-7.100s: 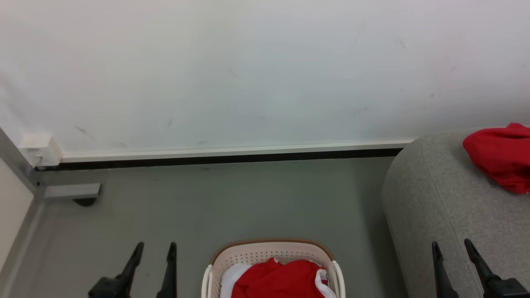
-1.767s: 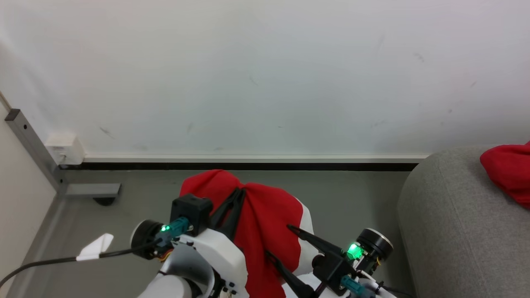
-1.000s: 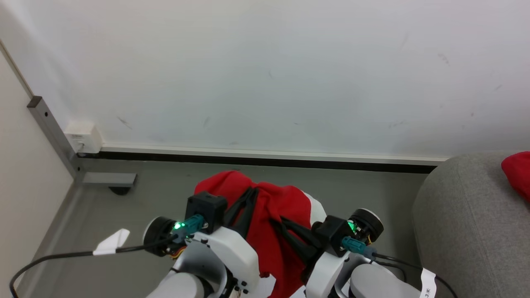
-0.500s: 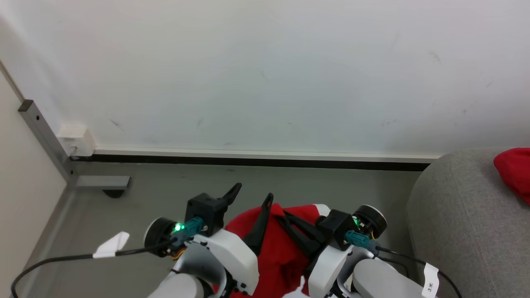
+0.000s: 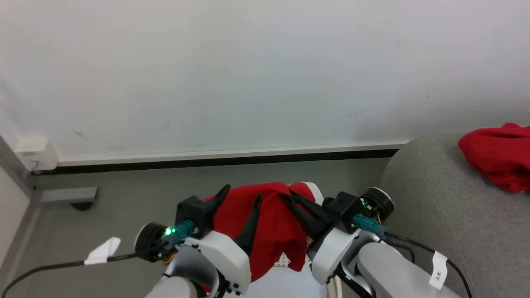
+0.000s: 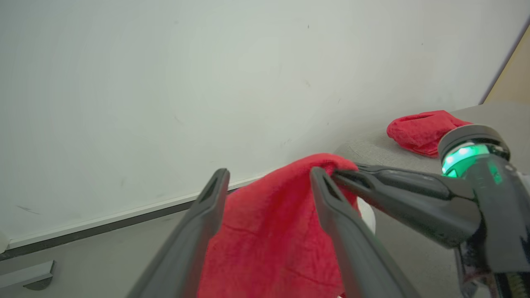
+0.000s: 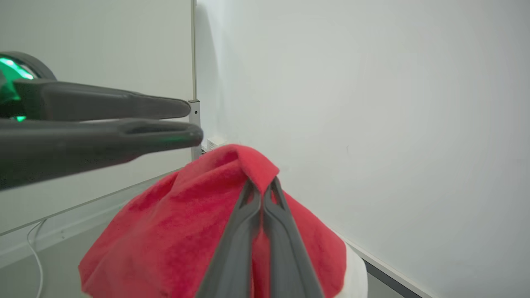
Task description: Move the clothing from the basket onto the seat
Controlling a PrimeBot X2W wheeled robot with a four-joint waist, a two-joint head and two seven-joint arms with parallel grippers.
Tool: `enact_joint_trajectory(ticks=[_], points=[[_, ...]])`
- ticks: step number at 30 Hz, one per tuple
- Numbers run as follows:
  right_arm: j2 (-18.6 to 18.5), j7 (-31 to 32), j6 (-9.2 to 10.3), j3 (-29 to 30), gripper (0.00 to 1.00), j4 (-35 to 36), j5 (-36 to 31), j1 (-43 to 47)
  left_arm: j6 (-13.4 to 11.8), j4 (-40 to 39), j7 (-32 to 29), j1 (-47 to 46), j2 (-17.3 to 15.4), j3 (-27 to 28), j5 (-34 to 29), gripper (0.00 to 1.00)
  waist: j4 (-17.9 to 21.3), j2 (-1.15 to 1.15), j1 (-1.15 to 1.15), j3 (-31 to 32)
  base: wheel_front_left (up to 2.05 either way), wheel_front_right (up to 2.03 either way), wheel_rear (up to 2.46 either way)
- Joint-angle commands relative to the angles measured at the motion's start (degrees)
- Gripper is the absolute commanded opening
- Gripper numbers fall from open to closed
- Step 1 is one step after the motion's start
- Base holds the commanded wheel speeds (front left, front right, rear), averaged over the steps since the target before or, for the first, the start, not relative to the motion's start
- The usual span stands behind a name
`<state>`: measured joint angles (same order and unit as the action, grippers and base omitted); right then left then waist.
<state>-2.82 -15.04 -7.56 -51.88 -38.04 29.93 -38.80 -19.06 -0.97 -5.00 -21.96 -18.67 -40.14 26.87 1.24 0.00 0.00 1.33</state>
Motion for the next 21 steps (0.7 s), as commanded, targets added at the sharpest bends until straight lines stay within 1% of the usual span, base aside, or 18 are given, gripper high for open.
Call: enact_joint_trajectory(ticks=[1,4,9,15,19,21], points=[[-0.1,-0.2,0.15,0.6,0.00,0.3,-1.0,-1.0,-0.3,-0.4,0.6,0.8,-0.5,0.3,0.9,1.00,3.3,0.00,0.00,-0.5,0.00,0.00,0.00],[-0.1,-0.2,0.15,2.4,0.00,0.5,-2.4,-1.8,-0.4,-0.7,0.8,1.4,-0.6,0.4,1.2,1.00,6.9,0.00,0.00,-1.0,0.00,0.00,0.00],[-0.1,-0.2,0.15,6.0,0.00,0.9,-5.4,-2.5,-0.7,-1.3,1.2,2.0,-0.8,0.5,1.2,1.00,14.1,0.00,0.00,-1.9,0.00,0.00,0.00],[-0.2,-0.2,0.15,12.2,0.00,2.2,-10.0,-1.4,-0.5,-1.8,1.6,1.8,-0.1,0.0,1.3,1.00,22.1,0.00,0.00,-3.3,0.00,0.00,0.00],[-1.9,-0.1,0.15,15.8,0.00,4.4,-12.1,0.0,-0.2,-2.2,1.2,1.3,0.0,-0.8,0.8,1.00,26.7,0.00,0.00,-4.8,0.00,0.00,0.00],[-2.7,-0.1,0.15,17.4,0.00,5.5,-12.7,0.7,0.1,-2.4,0.9,0.6,0.2,-1.3,0.4,1.00,28.3,0.00,0.00,-5.7,0.00,0.00,0.00]])
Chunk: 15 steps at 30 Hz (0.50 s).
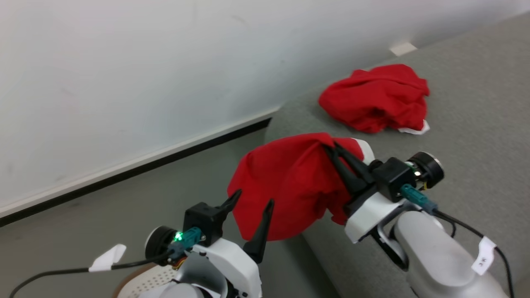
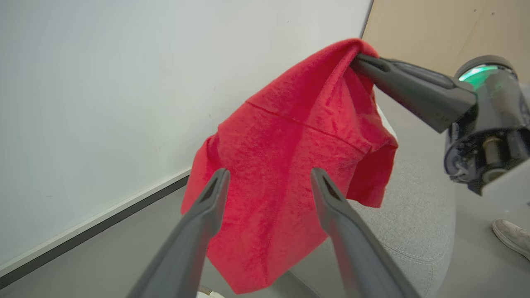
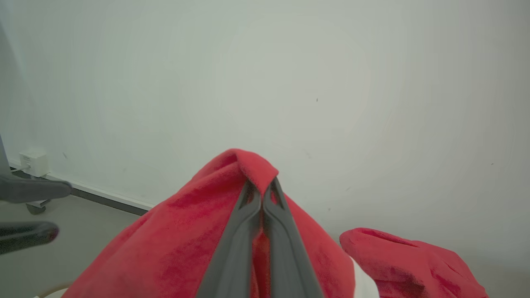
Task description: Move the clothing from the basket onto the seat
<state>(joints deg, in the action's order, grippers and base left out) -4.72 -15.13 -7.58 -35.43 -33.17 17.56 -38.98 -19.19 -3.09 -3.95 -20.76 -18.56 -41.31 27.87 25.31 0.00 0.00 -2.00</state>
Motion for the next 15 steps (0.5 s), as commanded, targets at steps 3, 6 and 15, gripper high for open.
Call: enact_joint_trajectory(ticks=[3,6,15], points=[[-1.6,0.0,0.16,3.6,0.00,2.3,-1.0,1.8,0.5,-0.7,-0.7,-1.7,0.2,-0.8,-1.3,1.00,5.7,0.00,0.00,-4.4,0.00,0.00,0.00],[-1.7,0.0,0.16,7.2,0.00,3.9,-1.5,2.1,1.3,-1.2,-1.4,-3.8,-0.2,-1.5,-2.0,1.00,6.1,0.00,0.00,-7.4,0.00,0.00,0.00],[-5.0,0.0,0.16,23.0,0.00,8.3,-3.0,-8.2,4.3,-3.4,-5.0,-13.5,0.0,-3.7,-5.9,1.00,1.0,0.00,0.00,-22.1,0.00,0.00,0.00]])
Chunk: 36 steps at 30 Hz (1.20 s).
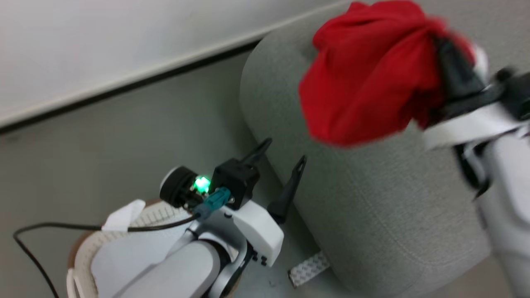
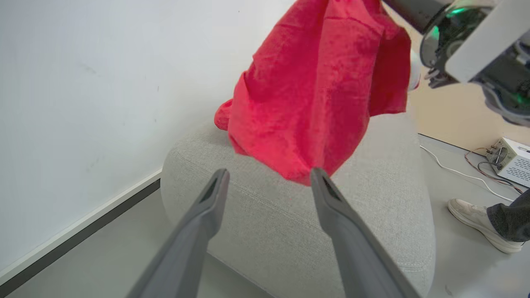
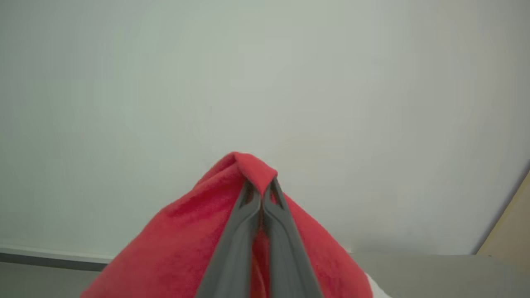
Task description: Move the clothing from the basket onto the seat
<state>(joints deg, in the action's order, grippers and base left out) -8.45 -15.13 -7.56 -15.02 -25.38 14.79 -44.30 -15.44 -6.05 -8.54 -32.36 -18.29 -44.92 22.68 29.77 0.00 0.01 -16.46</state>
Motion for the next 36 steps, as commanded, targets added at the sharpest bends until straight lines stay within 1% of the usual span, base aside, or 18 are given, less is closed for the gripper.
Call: enact_joint_trajectory(ticks=[1,2,5,7,9,12,13,16,19,20,21,22,23,24,27,31,33,36], points=[[-2.3,0.2,0.15,4.5,0.00,0.8,-0.6,-4.9,0.9,-0.8,-1.0,-3.0,-0.2,-0.3,-1.2,1.00,-4.3,0.00,-0.01,-9.5,0.00,0.00,0.00],[-2.3,0.2,0.15,4.5,0.00,0.8,-0.6,-4.9,0.9,-0.8,-1.0,-3.0,-0.2,-0.3,-1.2,1.00,-4.3,0.00,-0.01,-9.5,0.00,0.00,0.00],[-6.3,1.6,0.15,11.6,0.00,0.8,-2.3,-11.0,1.9,-1.4,-1.9,-6.7,-0.6,-0.5,-2.7,1.00,-6.8,0.00,-0.01,-14.8,0.00,0.00,0.00],[-8.6,3.1,0.15,16.2,0.00,-0.1,-2.6,-14.7,2.1,-2.0,-2.2,-8.6,-0.5,-0.2,-3.3,1.00,-8.4,0.00,-0.01,-18.1,0.00,0.00,0.00],[-11.2,4.7,0.15,20.9,0.00,-2.2,-3.0,-17.6,1.9,-2.5,-2.3,-9.9,-0.3,0.3,-3.4,1.00,-9.9,0.00,-0.01,-20.9,0.00,0.00,0.00],[-13.8,5.4,0.15,26.2,0.00,-6.5,-4.8,-20.2,1.7,-2.7,-1.7,-10.9,-0.3,0.7,-3.8,1.00,-11.9,0.00,-0.01,-23.7,0.00,0.00,0.00],[-14.4,5.5,0.15,28.1,0.00,-8.2,-5.6,-20.5,1.7,-2.8,-1.5,-11.0,-0.3,0.7,-4.1,1.00,-12.5,0.00,-0.01,-24.5,0.00,0.00,0.00],[-14.6,4.3,0.15,33.1,0.00,-13.8,-8.5,-19.4,1.6,-2.4,-0.9,-10.7,-0.8,0.5,-4.3,1.00,-13.8,0.00,-0.01,-25.6,0.00,0.00,0.00],[-13.1,2.8,0.15,37.5,0.00,-20.4,-11.9,-16.8,1.6,-2.2,-0.2,-9.9,-1.1,0.6,-4.0,1.00,-14.6,0.00,-0.01,-25.5,0.00,0.00,0.00],[-12.5,2.3,0.15,38.8,0.14,-22.3,-13.1,-16.0,1.6,-2.1,0.2,-9.6,-1.1,0.6,-3.7,1.00,-14.8,0.00,-0.01,-25.2,0.00,0.00,0.00],[-12.0,1.7,0.15,39.7,0.33,-23.9,-14.5,-15.2,1.6,-1.9,0.5,-9.3,-1.0,0.7,-3.5,1.00,-14.9,0.00,-0.01,-24.8,0.00,0.00,0.00],[-11.6,1.2,0.15,40.5,0.47,-25.0,-15.7,-14.4,1.4,-1.8,0.8,-9.0,-1.0,0.7,-3.4,1.00,-15.0,0.00,-0.01,-24.3,0.00,0.00,0.00],[-11.0,0.7,0.16,41.3,0.89,-25.9,-16.7,-13.8,1.3,-1.6,1.0,-8.7,-1.0,0.8,-3.1,1.00,-15.0,0.00,-0.01,-23.7,0.00,0.00,0.00],[-10.2,0.4,0.16,41.9,1.00,-26.6,-17.6,-13.2,1.0,-1.6,1.6,-8.5,-1.0,1.1,-2.9,1.00,-14.8,0.00,-0.01,-23.1,0.00,0.00,0.00],[-7.4,-0.1,0.15,42.0,1.00,-26.3,-19.2,-11.4,0.2,-0.8,2.5,-7.3,-2.1,2.0,-2.7,1.00,-13.9,0.00,-0.01,-21.0,0.00,0.00,0.00],[-4.6,0.0,0.16,40.3,1.00,-21.1,-20.0,-7.3,-0.5,0.0,4.5,-4.8,-2.7,3.5,-0.8,1.00,-12.7,0.00,-0.01,-16.9,0.00,0.00,0.00],[-3.7,-0.1,0.16,38.9,1.00,-17.5,-20.5,-4.6,-0.6,0.4,5.1,-2.9,-2.3,4.1,0.8,1.00,-12.5,0.00,-0.01,-14.3,0.00,0.00,0.00],[-2.9,-0.1,0.15,36.0,1.00,-12.0,-19.9,0.7,-1.4,1.1,7.3,-0.3,-2.2,5.2,2.4,1.00,-12.9,0.00,-0.01,-10.2,0.00,0.00,0.00]])
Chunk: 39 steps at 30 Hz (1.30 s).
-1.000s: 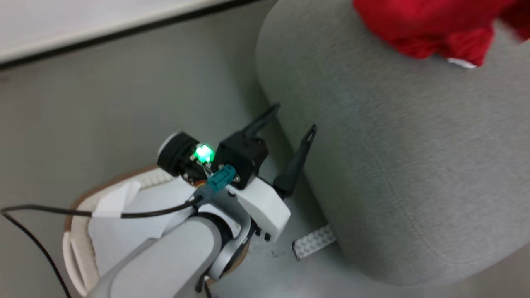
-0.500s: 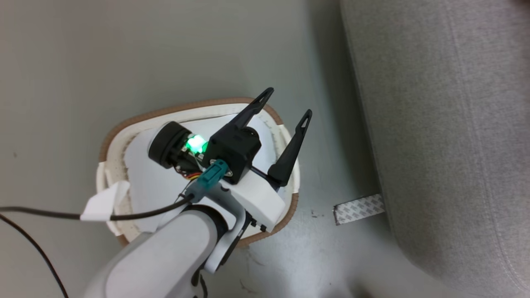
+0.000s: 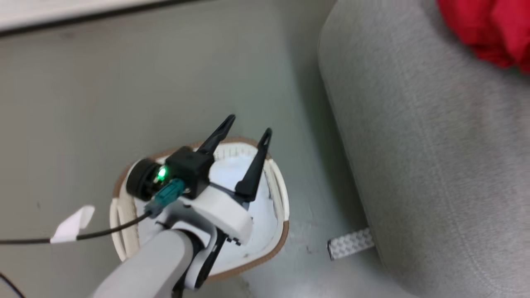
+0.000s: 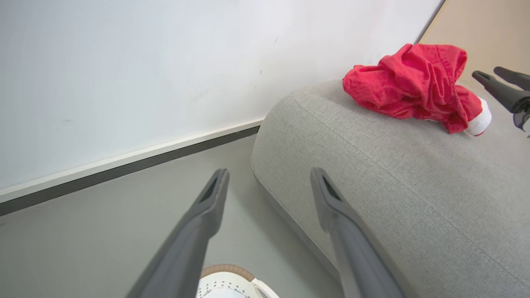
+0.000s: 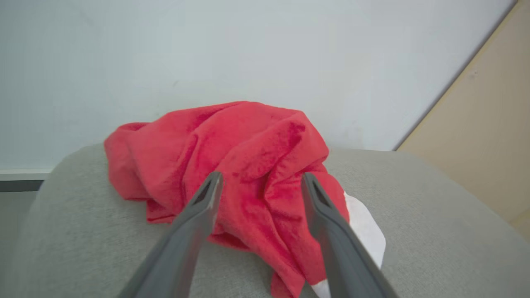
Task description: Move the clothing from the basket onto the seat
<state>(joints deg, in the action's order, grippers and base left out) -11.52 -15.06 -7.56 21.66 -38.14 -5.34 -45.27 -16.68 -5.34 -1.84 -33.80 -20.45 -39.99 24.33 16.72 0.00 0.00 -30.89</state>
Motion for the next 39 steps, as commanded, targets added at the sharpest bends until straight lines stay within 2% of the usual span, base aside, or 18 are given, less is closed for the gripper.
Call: enact_joint_trajectory(ticks=[1,10,14,20,29,39], points=[[0.4,-0.1,0.15,-1.4,1.00,2.7,0.7,3.6,-0.4,0.8,1.5,2.3,0.0,0.6,1.2,1.00,0.0,0.00,0.00,5.7,0.00,0.00,0.00],[1.1,-0.1,0.15,-10.1,1.00,15.1,4.1,18.6,-2.6,4.9,10.3,12.6,0.8,4.2,5.9,1.00,-3.9,0.00,0.00,18.0,0.00,0.00,0.00],[1.4,-0.1,0.16,-13.9,1.00,17.6,5.0,23.7,-3.8,7.5,13.3,17.7,1.1,6.2,8.3,1.00,-6.0,0.00,0.00,22.6,0.00,0.00,0.00],[3.0,-0.1,0.15,-18.7,1.00,19.1,6.2,29.6,-3.6,11.3,16.0,24.5,1.1,8.6,10.9,1.00,-9.2,0.00,0.00,28.4,0.00,0.00,0.00],[6.3,-0.1,0.15,-22.2,1.00,20.0,7.5,37.2,-1.4,16.0,17.0,31.6,1.1,13.1,10.7,1.00,-12.5,0.00,0.00,32.9,0.00,0.00,0.00],[8.4,-0.1,0.15,-21.4,1.00,17.6,6.5,42.8,4.1,18.2,17.0,36.6,4.3,22.1,3.9,1.00,-14.4,0.00,0.00,34.6,0.00,0.00,0.00]])
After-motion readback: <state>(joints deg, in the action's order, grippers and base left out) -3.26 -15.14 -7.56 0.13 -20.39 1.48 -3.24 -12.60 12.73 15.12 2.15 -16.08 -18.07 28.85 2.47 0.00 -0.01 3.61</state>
